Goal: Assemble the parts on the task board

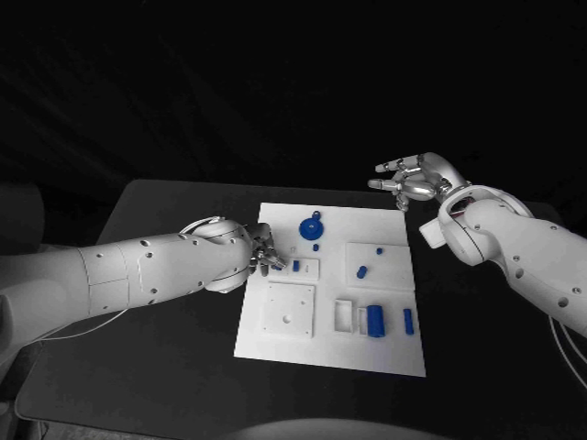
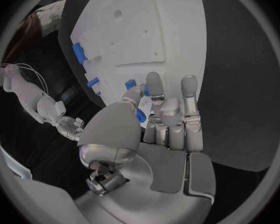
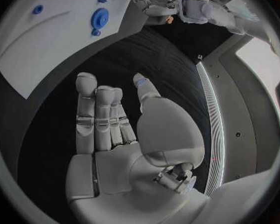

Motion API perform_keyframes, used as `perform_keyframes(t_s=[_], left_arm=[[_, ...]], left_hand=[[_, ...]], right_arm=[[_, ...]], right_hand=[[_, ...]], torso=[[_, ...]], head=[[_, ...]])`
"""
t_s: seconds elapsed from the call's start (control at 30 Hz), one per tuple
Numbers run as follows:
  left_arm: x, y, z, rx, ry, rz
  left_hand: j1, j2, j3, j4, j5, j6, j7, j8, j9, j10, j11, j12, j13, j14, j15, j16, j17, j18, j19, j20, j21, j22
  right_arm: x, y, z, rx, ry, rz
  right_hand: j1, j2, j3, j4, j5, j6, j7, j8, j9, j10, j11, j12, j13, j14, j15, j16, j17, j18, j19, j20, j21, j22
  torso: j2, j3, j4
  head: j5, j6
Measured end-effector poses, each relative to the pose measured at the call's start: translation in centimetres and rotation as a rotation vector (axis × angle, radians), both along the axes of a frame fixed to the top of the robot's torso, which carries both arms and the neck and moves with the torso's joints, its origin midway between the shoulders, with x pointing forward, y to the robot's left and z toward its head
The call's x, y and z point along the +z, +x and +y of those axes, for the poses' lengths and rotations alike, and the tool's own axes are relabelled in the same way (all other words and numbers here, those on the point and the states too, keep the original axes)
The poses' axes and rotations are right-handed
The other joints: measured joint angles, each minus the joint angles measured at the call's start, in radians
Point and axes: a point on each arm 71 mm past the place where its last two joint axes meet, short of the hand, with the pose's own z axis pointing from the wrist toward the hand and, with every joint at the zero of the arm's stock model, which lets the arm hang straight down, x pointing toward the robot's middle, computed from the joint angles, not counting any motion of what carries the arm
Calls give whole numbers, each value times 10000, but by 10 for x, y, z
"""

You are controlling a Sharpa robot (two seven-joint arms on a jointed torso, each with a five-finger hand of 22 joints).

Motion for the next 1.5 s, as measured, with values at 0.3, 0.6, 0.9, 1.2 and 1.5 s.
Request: perform_keyframes(t_s=[0.3,0.6,0.9,1.2,1.5], left_arm=[[0,1,0,30,4,12],[-1,3,1,76,5,40],[-1,4,2,124,21,53],[-4,3,4,158,65,104],[-4,3,4,165,77,136]], left_hand=[[-225,-139,294,-278,63,0,0,37,7,1,-1,0,-52,1,1,-60,-25,-1,6,-6,0,-1],[-318,-419,192,172,15,114,-115,75,-133,19,-17,0,-65,0,2,-117,-52,-1,57,-58,-21,-2],[-235,-526,-6,597,-157,428,-428,3,-149,13,-20,0,-64,0,1,-116,-52,-1,71,-72,-58,-3],[-192,-802,-439,1203,-555,787,-783,7,-147,-94,-124,0,-51,-1,0,-155,-52,0,71,-72,-118,-4],[-89,-904,-620,1533,-617,840,-803,76,-96,-93,-124,-1,-31,-1,0,-155,-52,-1,70,-72,-117,-4]], right_arm=[[0,0,0,-2,-3,1],[0,0,0,-3,-6,3],[0,0,0,0,-6,6],[0,0,-1,-4,-11,6],[0,0,-1,-5,-14,6]], right_hand=[[-53,52,0,0,0,0,0,0,0,0,0,0,-15,0,0,0,-11,0,0,0,-77,0],[-52,52,0,0,0,0,0,0,0,0,0,0,-14,0,0,0,-11,-1,0,0,-77,0],[-52,52,0,0,0,0,0,0,0,0,0,0,-13,0,0,0,-11,-1,0,0,-77,0],[-52,52,0,0,0,0,0,0,0,0,0,0,-12,0,0,0,-10,-1,0,0,-77,0],[-52,52,-24,24,41,0,0,0,0,0,0,0,-12,0,0,0,-10,-2,0,0,-77,0]], torso=[[0,-1,-2],[0,4,-2],[1,-1,-6],[2,-1,0],[1,-1,0]], head=[[14,-4],[14,-35],[11,-42],[10,-56],[18,-57]])
